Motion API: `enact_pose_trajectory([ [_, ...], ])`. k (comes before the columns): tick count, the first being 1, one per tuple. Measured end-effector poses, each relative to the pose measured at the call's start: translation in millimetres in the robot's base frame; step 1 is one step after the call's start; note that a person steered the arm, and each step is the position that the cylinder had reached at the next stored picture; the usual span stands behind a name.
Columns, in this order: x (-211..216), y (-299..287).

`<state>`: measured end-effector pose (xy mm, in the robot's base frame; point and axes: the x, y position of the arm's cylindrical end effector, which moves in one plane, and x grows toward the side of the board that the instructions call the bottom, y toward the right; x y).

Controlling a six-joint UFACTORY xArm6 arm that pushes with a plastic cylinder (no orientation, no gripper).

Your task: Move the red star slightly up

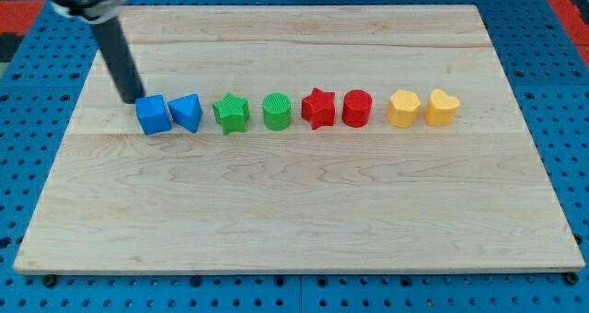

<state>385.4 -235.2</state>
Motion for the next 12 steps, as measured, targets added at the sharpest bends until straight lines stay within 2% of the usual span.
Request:
enact_pose_trajectory([
  [1,22,-30],
  [2,61,-30],
  [3,79,-23],
  [4,83,33],
  [5,89,124],
  [6,91,223],
  [8,77,240],
  [9,53,280],
  [12,43,276],
])
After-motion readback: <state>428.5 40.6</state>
